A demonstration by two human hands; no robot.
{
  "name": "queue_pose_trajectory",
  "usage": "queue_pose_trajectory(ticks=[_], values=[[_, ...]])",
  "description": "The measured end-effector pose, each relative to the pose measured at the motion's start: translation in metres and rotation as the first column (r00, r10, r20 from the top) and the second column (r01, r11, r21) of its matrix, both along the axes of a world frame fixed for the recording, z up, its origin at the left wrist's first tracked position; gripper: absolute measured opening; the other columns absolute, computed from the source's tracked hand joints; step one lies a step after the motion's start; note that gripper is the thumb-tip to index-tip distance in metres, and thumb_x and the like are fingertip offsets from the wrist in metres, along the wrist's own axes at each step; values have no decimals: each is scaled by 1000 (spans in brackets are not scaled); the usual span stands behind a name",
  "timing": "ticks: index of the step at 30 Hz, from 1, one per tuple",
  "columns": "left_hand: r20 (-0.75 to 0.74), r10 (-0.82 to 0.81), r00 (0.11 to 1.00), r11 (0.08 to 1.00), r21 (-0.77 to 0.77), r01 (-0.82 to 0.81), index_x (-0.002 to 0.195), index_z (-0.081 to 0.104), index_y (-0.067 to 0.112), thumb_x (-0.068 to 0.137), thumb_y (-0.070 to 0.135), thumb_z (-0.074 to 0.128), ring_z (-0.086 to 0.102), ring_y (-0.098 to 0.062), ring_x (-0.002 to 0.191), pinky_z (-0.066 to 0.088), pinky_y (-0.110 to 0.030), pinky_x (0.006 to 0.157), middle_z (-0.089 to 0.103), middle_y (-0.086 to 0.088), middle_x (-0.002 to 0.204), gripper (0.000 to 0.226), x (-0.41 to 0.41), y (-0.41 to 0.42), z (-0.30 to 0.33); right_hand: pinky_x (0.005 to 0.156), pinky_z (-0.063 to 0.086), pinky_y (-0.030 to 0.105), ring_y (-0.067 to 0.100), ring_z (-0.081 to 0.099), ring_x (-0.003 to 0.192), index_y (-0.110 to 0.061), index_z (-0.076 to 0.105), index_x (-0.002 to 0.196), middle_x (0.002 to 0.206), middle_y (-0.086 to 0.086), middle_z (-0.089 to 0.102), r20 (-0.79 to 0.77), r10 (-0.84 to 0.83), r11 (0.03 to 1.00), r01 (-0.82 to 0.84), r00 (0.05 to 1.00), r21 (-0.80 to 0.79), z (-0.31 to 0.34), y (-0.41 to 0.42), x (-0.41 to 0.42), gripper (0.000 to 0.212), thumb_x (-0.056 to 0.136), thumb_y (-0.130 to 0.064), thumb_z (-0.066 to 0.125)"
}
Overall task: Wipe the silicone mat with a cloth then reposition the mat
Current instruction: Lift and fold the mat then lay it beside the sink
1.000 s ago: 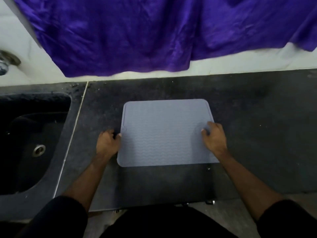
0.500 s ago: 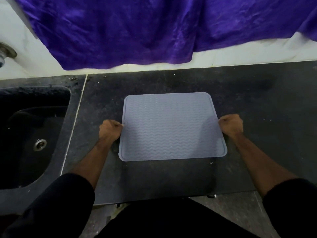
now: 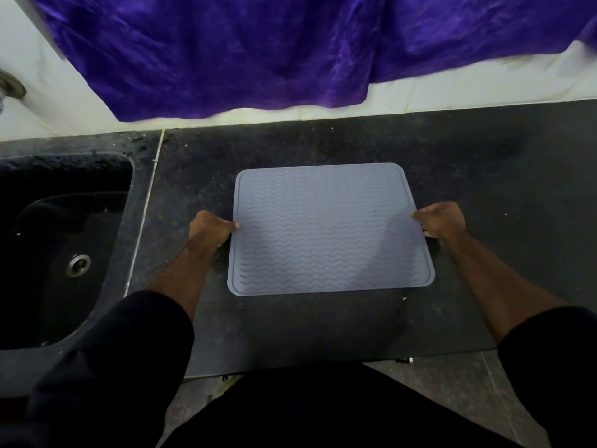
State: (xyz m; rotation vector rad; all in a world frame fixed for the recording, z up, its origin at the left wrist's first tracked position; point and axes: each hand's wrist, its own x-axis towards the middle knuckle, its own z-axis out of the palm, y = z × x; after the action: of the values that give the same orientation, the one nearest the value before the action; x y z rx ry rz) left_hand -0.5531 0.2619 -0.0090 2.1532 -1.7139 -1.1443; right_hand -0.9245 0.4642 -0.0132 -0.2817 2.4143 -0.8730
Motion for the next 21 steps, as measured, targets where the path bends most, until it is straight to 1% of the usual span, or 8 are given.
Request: queue_pose_trajectory(ticks=[2, 4, 7, 10, 13, 17, 19, 21], values=[[-59, 25, 998, 999, 24, -23, 72, 65, 6, 73, 26, 83, 68, -29, 79, 59, -41, 77, 70, -18, 90, 27, 2, -1, -1, 82, 58, 44, 31, 68, 89, -4, 68, 81, 97, 18, 70, 37, 6, 1000, -5, 999, -24, 1, 2, -1, 12, 81, -14, 73], [-132, 52, 990, 998, 54, -45, 74, 65, 4, 74, 23, 82, 67, -30, 85, 58, -40, 79, 69, -19, 93, 26, 3, -3, -3, 73, 58, 38, 29, 68, 88, -3, 67, 81, 98, 19, 70, 85, 3, 998, 2, 996, -66, 2, 3, -2, 13, 80, -13, 75], [-208, 78, 975, 993, 99, -58, 73, 63, 5, 73, 21, 83, 65, -26, 84, 55, -36, 76, 68, -18, 95, 25, 4, -3, -4, 79, 58, 41, 33, 69, 94, -1, 68, 85, 102, 22, 70, 107, -14, 995, 24, 994, -100, 1, 5, -2, 19, 78, -15, 78], [-217, 88, 972, 991, 116, -64, 74, 62, 5, 73, 21, 83, 63, -24, 83, 54, -35, 74, 67, -17, 93, 27, 4, -3, -5, 84, 57, 44, 35, 67, 99, -3, 64, 76, 105, 24, 69, 138, -21, 993, 37, 990, -114, 2, 5, 0, 20, 77, -15, 79], [-220, 87, 972, 990, 131, -59, 77, 62, 4, 74, 22, 82, 63, -23, 81, 53, -34, 72, 66, -15, 92, 28, 3, -4, -5, 80, 56, 38, 32, 66, 100, -3, 63, 77, 109, 22, 68, 178, -27, 992, 48, 984, -117, 5, 5, 0, 17, 79, -13, 77], [-265, 97, 959, 989, 132, -64, 77, 61, 3, 76, 21, 81, 61, -18, 71, 52, -32, 70, 66, -16, 92, 27, 4, -2, -4, 72, 53, 32, 25, 65, 91, -5, 63, 76, 109, 19, 68, 214, -48, 985, 82, 976, -152, 8, 5, 2, 14, 80, -10, 75], [-311, 109, 944, 986, 154, -63, 85, 63, -2, 78, 19, 78, 64, -22, 79, 52, -33, 74, 66, -17, 96, 26, 4, 0, -1, 67, 56, 30, 23, 65, 85, -5, 63, 76, 109, 21, 68, 200, -38, 984, 71, 979, -165, 10, 4, 4, 13, 81, -9, 74], [-380, 132, 915, 982, 179, -68, 95, 64, -6, 81, 14, 76, 65, -25, 84, 54, -34, 75, 66, -18, 99, 27, 2, 3, 7, 54, 56, 22, 15, 67, 67, -3, 66, 77, 103, 21, 69, 152, 5, 983, 23, 988, -181, 16, 0, 7, 12, 80, -9, 75]])
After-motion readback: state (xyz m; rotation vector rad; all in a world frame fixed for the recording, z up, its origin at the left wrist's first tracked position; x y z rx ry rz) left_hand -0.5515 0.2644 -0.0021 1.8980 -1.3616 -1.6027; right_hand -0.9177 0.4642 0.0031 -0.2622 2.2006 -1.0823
